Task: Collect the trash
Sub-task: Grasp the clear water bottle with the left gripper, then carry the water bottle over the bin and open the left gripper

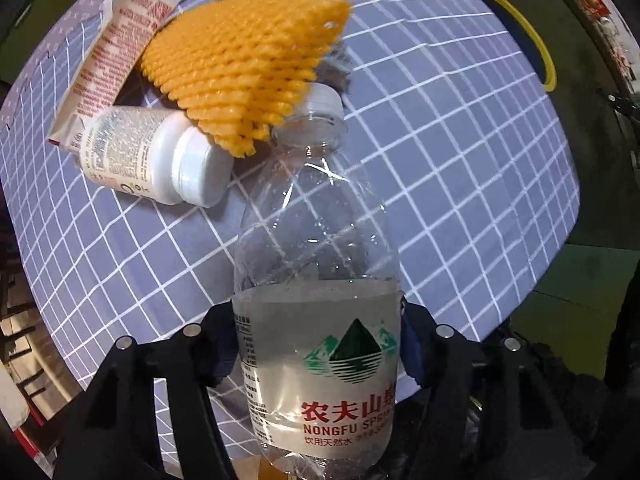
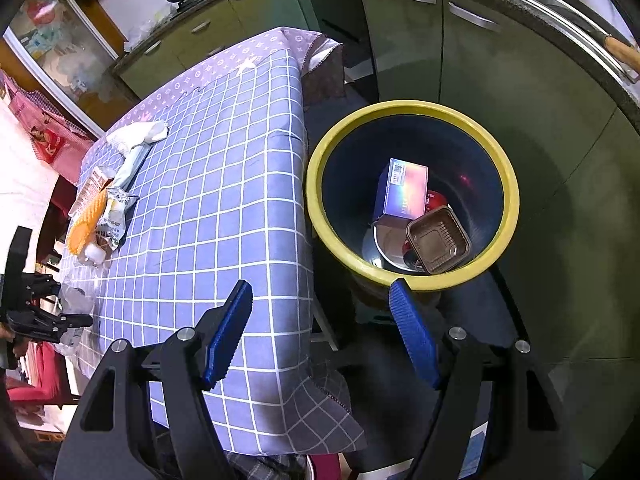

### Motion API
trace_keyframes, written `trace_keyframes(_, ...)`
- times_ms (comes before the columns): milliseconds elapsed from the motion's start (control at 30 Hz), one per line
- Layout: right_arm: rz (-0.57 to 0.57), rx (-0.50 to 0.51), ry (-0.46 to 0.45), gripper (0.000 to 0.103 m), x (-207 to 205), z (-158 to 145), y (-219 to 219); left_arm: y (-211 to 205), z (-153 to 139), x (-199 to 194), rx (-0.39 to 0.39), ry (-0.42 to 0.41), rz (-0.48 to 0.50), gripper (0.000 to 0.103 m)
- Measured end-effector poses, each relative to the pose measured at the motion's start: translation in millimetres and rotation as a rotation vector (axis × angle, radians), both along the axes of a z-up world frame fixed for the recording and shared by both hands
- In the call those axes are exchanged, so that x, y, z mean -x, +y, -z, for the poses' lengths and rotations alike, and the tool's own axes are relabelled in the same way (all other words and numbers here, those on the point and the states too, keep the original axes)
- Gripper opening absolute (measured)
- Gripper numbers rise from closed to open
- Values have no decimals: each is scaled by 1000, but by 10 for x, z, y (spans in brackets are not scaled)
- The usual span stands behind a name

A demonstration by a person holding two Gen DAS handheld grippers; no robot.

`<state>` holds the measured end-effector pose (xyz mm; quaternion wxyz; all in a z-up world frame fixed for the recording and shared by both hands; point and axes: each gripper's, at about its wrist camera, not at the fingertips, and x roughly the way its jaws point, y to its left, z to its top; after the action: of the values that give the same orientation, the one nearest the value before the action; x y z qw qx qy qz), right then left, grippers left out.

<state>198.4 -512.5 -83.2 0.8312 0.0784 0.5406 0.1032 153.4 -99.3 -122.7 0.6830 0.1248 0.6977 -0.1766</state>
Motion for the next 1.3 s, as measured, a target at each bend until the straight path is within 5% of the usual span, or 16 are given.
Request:
trace_keyframes(333,26,-20,-28,71,147,-87,-146,-424,-492,89,58,-73,110,62)
trace_keyframes(600,155,-49,-67,71,539,-185,-783,-1954,-913,-384,181,-200,334,62)
trace_keyframes(767,248,-58,-70,71,863,-162,-1176,-2958,-869,-811,247,-263,410,62)
trace_keyframes(967,313,-77,-45,71,1059,-37,-1420,-3664,-478,-1294,212,-301,432,63)
trace_keyframes(1167,321,-94,-27,71,1062,52,-1439,-3718,-261,-1431,189,-317,410,67)
trace_keyframes(1300,292,-95,-26,71,1016,57,-1327,-3463,-409,-1329,223,-330,410,67)
